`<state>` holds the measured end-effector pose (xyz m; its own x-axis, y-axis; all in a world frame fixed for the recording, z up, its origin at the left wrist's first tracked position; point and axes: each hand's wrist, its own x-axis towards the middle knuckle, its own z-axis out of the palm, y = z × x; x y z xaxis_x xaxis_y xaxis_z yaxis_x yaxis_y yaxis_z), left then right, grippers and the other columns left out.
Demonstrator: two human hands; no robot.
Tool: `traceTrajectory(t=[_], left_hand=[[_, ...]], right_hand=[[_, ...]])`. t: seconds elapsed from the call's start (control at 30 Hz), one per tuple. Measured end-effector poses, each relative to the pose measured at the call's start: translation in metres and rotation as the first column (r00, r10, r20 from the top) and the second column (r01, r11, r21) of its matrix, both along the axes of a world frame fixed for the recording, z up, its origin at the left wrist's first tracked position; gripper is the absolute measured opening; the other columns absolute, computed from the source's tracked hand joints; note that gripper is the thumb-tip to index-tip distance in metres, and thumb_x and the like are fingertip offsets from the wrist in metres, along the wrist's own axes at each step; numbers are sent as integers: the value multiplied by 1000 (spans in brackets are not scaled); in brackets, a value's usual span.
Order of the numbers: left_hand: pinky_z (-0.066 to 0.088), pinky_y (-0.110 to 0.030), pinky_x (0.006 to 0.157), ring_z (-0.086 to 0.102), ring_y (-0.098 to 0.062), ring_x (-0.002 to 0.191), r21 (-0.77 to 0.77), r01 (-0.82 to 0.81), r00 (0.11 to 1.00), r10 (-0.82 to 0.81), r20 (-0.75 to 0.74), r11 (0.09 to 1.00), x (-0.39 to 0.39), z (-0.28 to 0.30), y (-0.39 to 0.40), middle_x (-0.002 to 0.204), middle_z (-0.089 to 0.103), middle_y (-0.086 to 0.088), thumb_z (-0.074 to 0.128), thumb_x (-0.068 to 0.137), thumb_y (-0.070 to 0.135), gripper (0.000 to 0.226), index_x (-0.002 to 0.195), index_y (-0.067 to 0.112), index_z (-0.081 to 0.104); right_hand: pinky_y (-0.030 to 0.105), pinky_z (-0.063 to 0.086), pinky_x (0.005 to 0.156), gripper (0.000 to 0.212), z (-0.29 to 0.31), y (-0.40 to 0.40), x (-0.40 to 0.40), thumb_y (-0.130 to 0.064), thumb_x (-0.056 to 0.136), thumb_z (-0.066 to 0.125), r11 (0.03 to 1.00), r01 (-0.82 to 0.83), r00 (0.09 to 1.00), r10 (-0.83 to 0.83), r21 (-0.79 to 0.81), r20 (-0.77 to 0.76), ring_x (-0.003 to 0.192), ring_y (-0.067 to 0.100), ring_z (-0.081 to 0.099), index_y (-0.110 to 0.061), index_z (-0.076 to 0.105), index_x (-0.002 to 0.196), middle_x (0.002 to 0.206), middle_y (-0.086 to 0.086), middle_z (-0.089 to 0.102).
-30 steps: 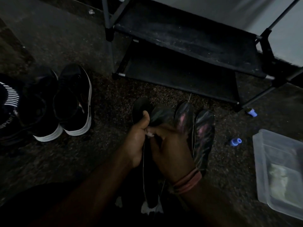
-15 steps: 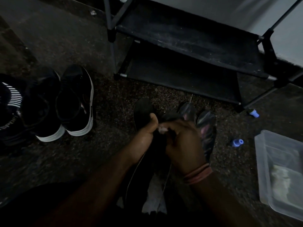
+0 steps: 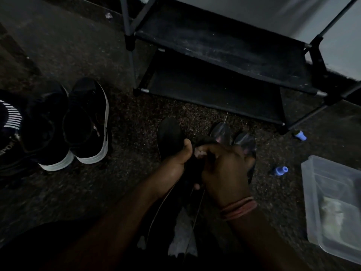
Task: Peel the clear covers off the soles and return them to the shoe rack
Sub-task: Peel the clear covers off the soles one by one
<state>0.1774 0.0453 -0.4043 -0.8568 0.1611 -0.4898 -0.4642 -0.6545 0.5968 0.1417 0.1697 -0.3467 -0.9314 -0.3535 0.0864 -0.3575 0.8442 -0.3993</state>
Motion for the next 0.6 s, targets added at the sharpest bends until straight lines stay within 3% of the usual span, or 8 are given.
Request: traceTrajectory(t=[0.1, 0.17, 0.23, 0.33, 0.4, 0.5, 0.57, 0.6], left_hand=[[56, -28, 57, 65, -26, 70, -93, 51, 998, -47, 39, 994, 4, 4, 3, 111, 74, -14, 42, 89, 72, 67, 111, 19, 77], [59, -31, 63, 71, -25, 73, -106, 24, 999, -19, 42, 994, 4, 2, 2, 111, 75, -12, 42, 94, 70, 63, 108, 21, 79], [59, -37, 83, 74, -25, 95, -23, -68, 997, 69, 44, 997, 2, 5, 0, 116, 74, -14, 45, 93, 66, 60, 102, 19, 81], [53, -40, 97, 70, -25, 104, 100, -141, 989, 135, 64, 985, -2, -2, -1, 116, 71, -17, 43, 91, 61, 62, 98, 13, 81], [56, -40, 90, 70, -27, 101, 51, -63, 998, 63, 6, 997, 1, -2, 3, 121, 71, -15, 37, 97, 64, 63, 110, 18, 79], [57, -31, 63, 69, -24, 71, -138, 62, 998, -60, 15, 988, 7, 3, 10, 112, 75, -13, 37, 95, 71, 66, 116, 21, 76], [60, -35, 65, 71, -26, 72, -140, 59, 998, -54, 40, 988, 6, 4, 9, 110, 75, -14, 42, 92, 70, 66, 116, 17, 75], [62, -41, 77, 73, -30, 85, -111, 23, 999, -20, 32, 994, 5, 3, 7, 116, 74, -15, 44, 93, 69, 66, 119, 16, 73]], right_hand=[[42, 31, 84, 19, 1, 7, -6, -28, 86, 61, 991, 125, 989, -122, 37, -86, 100, 25, 54, -38, 71, 99, 102, -11, 71], [44, 39, 87, 22, -4, 3, -4, -30, 86, 55, 996, 82, 997, -82, -30, -5, 101, 26, 57, -37, 70, 99, 103, -9, 71], [47, 47, 87, 27, -4, -5, 4, -30, 81, 48, 989, -12, 995, 26, -146, 91, 100, 24, 61, -36, 69, 96, 101, -11, 71], [47, 44, 87, 25, -1, -12, 11, -31, 80, 49, 993, -52, 994, 62, -107, 92, 101, 21, 60, -35, 71, 92, 99, -15, 72], [45, 37, 90, 21, 3, -5, 3, -36, 84, 52, 1000, 29, 999, -29, 3, 19, 104, 20, 57, -38, 71, 94, 101, -17, 72], [44, 32, 89, 20, 2, 10, -13, -42, 90, 54, 977, 173, 984, -175, 121, 8, 108, 25, 52, -38, 71, 101, 105, -11, 71], [47, 39, 91, 20, 0, 7, -9, -36, 89, 54, 988, 139, 987, -143, 64, 70, 106, 28, 55, -37, 71, 101, 104, -8, 72], [48, 43, 91, 21, 0, 2, -3, -34, 87, 54, 995, 99, 991, -98, -9, 93, 104, 27, 58, -36, 71, 100, 102, -9, 72]])
